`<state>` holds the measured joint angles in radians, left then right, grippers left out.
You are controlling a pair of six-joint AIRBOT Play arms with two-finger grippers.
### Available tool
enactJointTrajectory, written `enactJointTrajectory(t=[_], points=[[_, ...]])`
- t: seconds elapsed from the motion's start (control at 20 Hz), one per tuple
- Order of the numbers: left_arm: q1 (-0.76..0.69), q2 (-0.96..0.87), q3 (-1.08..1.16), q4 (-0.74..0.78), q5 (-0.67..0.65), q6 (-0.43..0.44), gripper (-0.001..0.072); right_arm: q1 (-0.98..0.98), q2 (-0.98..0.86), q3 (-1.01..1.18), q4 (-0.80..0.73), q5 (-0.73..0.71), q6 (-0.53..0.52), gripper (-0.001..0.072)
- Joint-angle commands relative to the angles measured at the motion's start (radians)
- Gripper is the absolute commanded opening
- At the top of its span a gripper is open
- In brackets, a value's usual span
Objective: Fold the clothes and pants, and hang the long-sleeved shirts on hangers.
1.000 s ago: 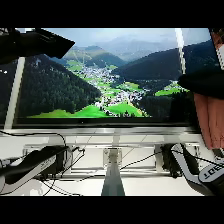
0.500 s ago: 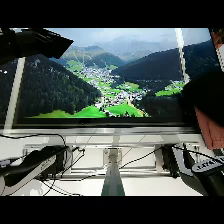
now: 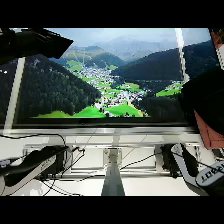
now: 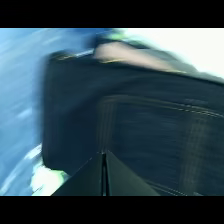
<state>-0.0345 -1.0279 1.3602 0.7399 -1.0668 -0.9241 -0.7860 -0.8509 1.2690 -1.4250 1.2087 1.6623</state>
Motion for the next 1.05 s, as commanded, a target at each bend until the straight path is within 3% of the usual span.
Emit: enactJointTrajectory(t=[0.0,0.25,0.4,1.0], points=[[0.001,0.001,0.001,0.000,0.000,0.000,0.0694,0.282,-0.001,0.000,0.037,-0.037,-0.062,0.0026],[0.001,0.001,0.001,0.000,0.000,0.000,0.0694,0.663,-0.001,0.000,0.027,-0.078,-0.152,0.0027],[0.001,0.001,0.001,0.000,0.000,0.000,0.0694,0.770,-0.001,0.000,0.022,-0.124,-0.161,0.0027],[0.001,0.001,0.001,0.000,0.000,0.000,0.0694,0.787,-0.001,0.000,0.022,-0.140,-0.161,0.0027]])
